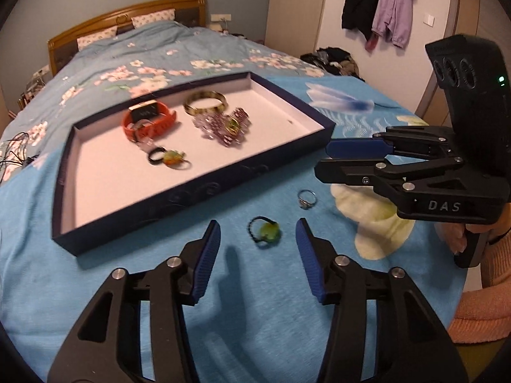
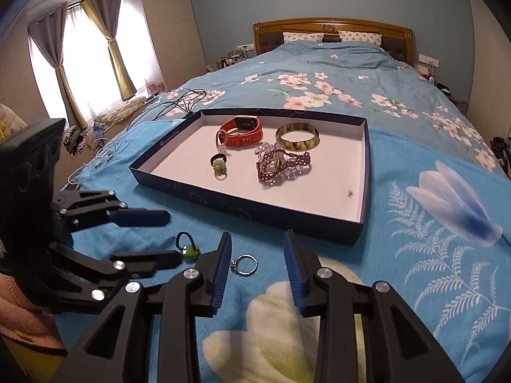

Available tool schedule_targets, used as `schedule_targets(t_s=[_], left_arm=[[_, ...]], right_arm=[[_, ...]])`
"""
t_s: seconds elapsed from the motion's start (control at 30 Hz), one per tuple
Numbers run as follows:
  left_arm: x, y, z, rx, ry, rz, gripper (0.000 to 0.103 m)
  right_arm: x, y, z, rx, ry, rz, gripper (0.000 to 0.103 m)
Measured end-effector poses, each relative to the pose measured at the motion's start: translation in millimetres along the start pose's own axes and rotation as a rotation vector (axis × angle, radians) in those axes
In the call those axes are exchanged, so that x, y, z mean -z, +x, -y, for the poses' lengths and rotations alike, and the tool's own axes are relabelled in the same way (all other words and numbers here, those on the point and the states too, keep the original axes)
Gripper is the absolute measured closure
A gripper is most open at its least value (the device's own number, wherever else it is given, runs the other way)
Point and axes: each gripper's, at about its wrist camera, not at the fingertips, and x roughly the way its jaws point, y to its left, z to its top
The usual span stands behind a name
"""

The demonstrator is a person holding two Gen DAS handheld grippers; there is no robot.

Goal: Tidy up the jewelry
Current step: 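Withdraw both open tools from the tray toward the remaining rings, then grasp the silver ring with the right tool while the left tool grasps the green-stone beaded ring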

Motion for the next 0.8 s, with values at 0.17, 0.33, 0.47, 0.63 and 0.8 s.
schedule_targets(t_s=[0.17, 0.33, 0.47, 0.63, 0.8], left_arm=[[-1, 16, 0, 0.019, -0.023, -0.046, 0.070], [-3, 21, -3, 0.005, -0.038, -0.047, 0.080], [-4, 20, -1, -0.009, -0.033, -0.040, 0.084], [-2, 15, -4, -0.014, -0.042, -0.026, 0.091], [2, 7, -16, -0.022, -0.078, -0.015, 0.091]], right_arm=[[4, 1, 0, -0.005, 0.004, -0.001, 0.067], [6, 3, -2, -0.014, -0.002, -0.013, 0.067], [7, 6, -4, -0.005, -0.014, -0.024, 0.067], [8, 14, -11, 0.014, -0.047, -0.062, 0.067], [9, 22, -19, 0.031, -0.081, -0.096, 0.067]])
